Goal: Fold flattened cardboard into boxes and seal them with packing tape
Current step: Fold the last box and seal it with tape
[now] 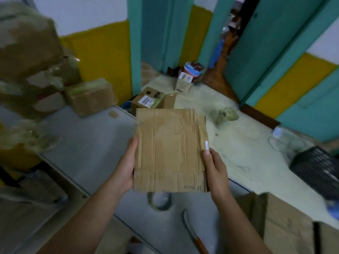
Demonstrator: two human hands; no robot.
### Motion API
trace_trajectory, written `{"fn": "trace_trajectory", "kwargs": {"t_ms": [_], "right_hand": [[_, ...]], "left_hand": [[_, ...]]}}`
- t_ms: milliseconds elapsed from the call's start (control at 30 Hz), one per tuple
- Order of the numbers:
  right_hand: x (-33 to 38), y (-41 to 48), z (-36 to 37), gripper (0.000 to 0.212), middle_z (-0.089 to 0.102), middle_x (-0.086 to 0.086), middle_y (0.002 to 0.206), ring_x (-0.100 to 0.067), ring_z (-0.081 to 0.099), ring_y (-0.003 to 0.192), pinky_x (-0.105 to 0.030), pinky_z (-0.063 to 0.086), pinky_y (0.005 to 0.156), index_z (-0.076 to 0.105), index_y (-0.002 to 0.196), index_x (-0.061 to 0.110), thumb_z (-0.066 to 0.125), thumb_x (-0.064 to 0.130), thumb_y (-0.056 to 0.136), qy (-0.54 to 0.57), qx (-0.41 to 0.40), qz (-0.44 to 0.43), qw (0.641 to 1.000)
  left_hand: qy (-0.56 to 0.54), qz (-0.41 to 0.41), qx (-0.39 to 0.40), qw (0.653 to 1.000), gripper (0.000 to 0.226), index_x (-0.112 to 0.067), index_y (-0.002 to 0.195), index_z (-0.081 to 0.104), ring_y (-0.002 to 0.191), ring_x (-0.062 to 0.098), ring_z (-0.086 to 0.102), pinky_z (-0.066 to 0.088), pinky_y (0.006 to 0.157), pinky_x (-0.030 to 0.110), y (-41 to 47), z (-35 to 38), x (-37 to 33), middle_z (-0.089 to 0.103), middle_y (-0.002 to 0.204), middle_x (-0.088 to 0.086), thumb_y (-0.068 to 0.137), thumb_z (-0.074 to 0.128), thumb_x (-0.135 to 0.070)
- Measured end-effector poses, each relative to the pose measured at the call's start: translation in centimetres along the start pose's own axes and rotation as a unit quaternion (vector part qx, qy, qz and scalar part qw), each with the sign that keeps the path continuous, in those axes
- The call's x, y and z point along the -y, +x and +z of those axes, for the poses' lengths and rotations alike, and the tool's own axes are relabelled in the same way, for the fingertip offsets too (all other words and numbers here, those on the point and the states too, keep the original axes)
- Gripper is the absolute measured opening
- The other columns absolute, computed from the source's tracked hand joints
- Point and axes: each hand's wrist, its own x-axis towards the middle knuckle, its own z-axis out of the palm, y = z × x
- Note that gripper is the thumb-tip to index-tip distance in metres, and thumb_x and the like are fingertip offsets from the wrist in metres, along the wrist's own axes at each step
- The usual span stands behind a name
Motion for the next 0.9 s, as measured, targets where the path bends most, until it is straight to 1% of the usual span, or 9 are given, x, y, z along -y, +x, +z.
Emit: {"fn": "trace_trajectory", "kwargs": {"t_ms": [200,300,367,467,533,633,700,833,900], "right_hand": [[-2.4,-7.0,-9.0,0.075,0.068,0.019,0.129,0.003,0.067,0.112,-0.025,0.059,0.088,0.051,0.148,0.039,0.061,0.078,0.085,0.054,-0.04,0.014,0.998],[-4.1,-9.1,-12.6,0.084,0.065,0.02,0.134,0.0,0.065,0.118,-0.031,0.059,0.092,0.048,0.151,0.042,0.066,0.077,0.076,0.064,-0.039,0.023,0.997],[-5.3,-9.7,-14.5,0.077,0.067,0.018,0.13,-0.002,0.065,0.117,-0.028,0.059,0.091,0.053,0.147,0.038,0.07,0.063,0.077,0.056,-0.039,0.028,0.997],[-6.7,-10.3,-16.1,0.059,0.071,0.008,0.118,-0.008,0.07,0.105,-0.028,0.061,0.078,0.06,0.13,0.035,0.074,0.044,0.073,0.053,-0.04,0.07,0.995],[-7.0,-10.6,-16.5,0.045,0.072,0.015,0.107,0.001,0.069,0.095,-0.02,0.06,0.068,0.061,0.113,0.05,0.074,0.04,0.071,0.037,-0.032,0.066,0.997],[-6.7,-10.7,-16.7,0.04,0.068,0.026,0.105,0.003,0.067,0.097,-0.016,0.059,0.068,0.06,0.103,0.061,0.073,0.036,0.075,0.0,-0.016,0.032,0.999],[-6.6,-10.6,-16.4,0.046,0.067,0.023,0.109,-0.003,0.067,0.101,-0.02,0.06,0.073,0.059,0.11,0.058,0.074,0.027,0.08,-0.032,-0.014,0.004,0.999],[-7.0,-10.5,-15.2,0.063,0.059,0.02,0.129,-0.016,0.055,0.127,-0.048,0.056,0.099,0.048,0.139,0.051,0.072,0.025,0.087,-0.109,-0.015,-0.029,0.993],[-6.9,-10.4,-14.6,0.078,0.052,0.016,0.143,-0.016,0.05,0.136,-0.049,0.054,0.105,0.037,0.152,0.048,0.073,0.02,0.09,-0.1,-0.016,-0.023,0.995]], "left_hand": [[0.094,-0.026,0.085,0.992,0.077,-0.043,0.151,0.051,0.129,0.032,0.067,0.057,0.101,0.061,-1.5,7.8,3.9,0.069,0.141,0.006,0.086,0.059,-0.085],[0.152,0.025,0.138,0.978,0.071,-0.06,0.143,0.05,0.125,0.024,0.069,0.063,0.09,0.048,-2.0,9.8,5.8,0.071,0.136,-0.004,0.079,0.075,-0.079],[0.196,0.042,0.18,0.963,0.076,-0.063,0.148,0.041,0.129,0.021,0.066,0.062,0.093,0.045,-2.0,10.5,6.9,0.068,0.14,-0.004,0.085,0.084,-0.06],[0.265,0.07,0.241,0.931,0.104,-0.059,0.158,0.026,0.141,0.023,0.057,0.059,0.101,0.043,-1.5,10.8,8.3,0.06,0.149,0.002,0.085,0.092,-0.027],[0.28,0.078,0.255,0.922,0.112,-0.059,0.16,0.023,0.143,0.02,0.055,0.058,0.101,0.037,-1.3,10.9,8.7,0.058,0.152,-0.001,0.082,0.095,-0.02],[0.293,0.088,0.246,0.92,0.117,-0.062,0.158,0.024,0.144,0.018,0.053,0.058,0.103,0.04,-1.3,10.7,8.8,0.057,0.154,-0.005,0.078,0.097,-0.02],[0.318,0.102,0.24,0.912,0.119,-0.062,0.159,0.02,0.143,0.018,0.055,0.058,0.103,0.043,-1.4,10.2,8.8,0.058,0.151,-0.008,0.078,0.097,-0.02],[0.367,0.121,0.226,0.894,0.12,-0.057,0.161,0.015,0.14,0.019,0.057,0.06,0.101,0.041,-2.1,8.6,9.2,0.059,0.147,-0.011,0.079,0.095,-0.022],[0.389,0.141,0.219,0.883,0.118,-0.05,0.162,0.016,0.144,0.021,0.053,0.057,0.105,0.045,-2.3,7.9,9.9,0.054,0.153,-0.008,0.079,0.095,-0.023]]}}
